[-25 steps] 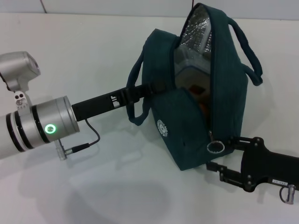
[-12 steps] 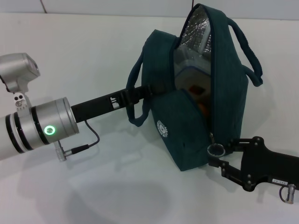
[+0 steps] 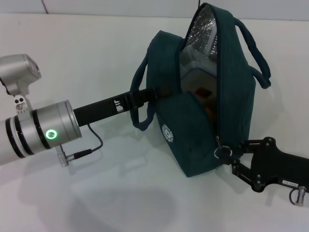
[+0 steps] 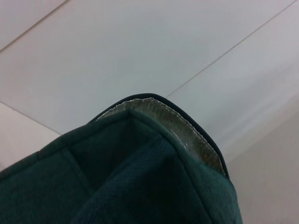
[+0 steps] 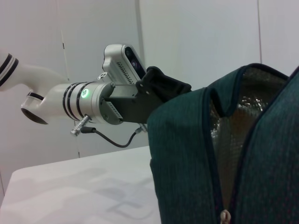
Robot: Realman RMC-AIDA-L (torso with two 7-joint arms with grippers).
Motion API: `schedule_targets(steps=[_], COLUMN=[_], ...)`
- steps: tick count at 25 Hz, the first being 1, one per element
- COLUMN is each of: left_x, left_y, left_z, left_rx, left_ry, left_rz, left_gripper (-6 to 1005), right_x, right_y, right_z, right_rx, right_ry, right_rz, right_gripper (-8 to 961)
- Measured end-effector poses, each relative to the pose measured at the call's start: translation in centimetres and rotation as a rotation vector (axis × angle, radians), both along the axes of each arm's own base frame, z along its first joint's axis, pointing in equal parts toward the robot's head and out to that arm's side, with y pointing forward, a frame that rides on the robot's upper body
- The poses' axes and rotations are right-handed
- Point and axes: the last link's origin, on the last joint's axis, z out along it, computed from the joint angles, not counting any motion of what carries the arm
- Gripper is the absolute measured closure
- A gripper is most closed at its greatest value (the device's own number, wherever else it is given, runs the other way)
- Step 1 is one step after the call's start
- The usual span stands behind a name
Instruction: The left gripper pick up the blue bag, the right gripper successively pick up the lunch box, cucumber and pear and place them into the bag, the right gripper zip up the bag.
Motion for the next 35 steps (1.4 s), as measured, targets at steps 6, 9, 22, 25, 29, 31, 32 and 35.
schedule_targets(steps=[6, 9, 22, 25, 29, 31, 32, 35], left_x=[-0.03, -0.05, -0.08, -0.1, -0.09, -0.07, -0.05, 0.08], left_y=[-0.01, -0.02, 0.03, 0.03, 0.02, -0.01, -0.05, -0.23], left_z=[-0.02, -0.03, 0.04, 0.03, 0.04, 0.03, 0.03, 0.11], left_rx=[0.0, -0.001, 0.001, 0.001, 0.001, 0.0, 0.0, 0.011], left_ry=[-0.001, -0.001, 0.001, 0.001, 0.001, 0.0, 0.001, 0.005], left_rz=[0.003, 0.004, 0.004, 0.004, 0.004, 0.001, -0.003, -0.034], left_gripper=[946, 946, 945, 945, 945, 945, 945, 945], right_x=[-0.13, -0.19, -0.34, -0.35, -0.45, -0.49, -0.51, -0.55], right_y=[-0.03, -0.06, 0.03, 0.11, 0.17, 0.15, 0.13, -0.04], right_z=[-0.07, -0.06, -0.11, -0.11, -0.12, -0.04, 0.01, 0.2], right_rx=[-0.007, -0.009, -0.009, -0.007, -0.004, -0.001, 0.001, 0.009], right_ry=[0.0, 0.003, 0.003, 0.001, 0.003, 0.009, 0.013, 0.025], right_rz=[0.009, 0.012, 0.018, 0.018, 0.021, 0.022, 0.022, 0.031], right_gripper=[771, 769, 819, 860, 915, 943, 943, 942])
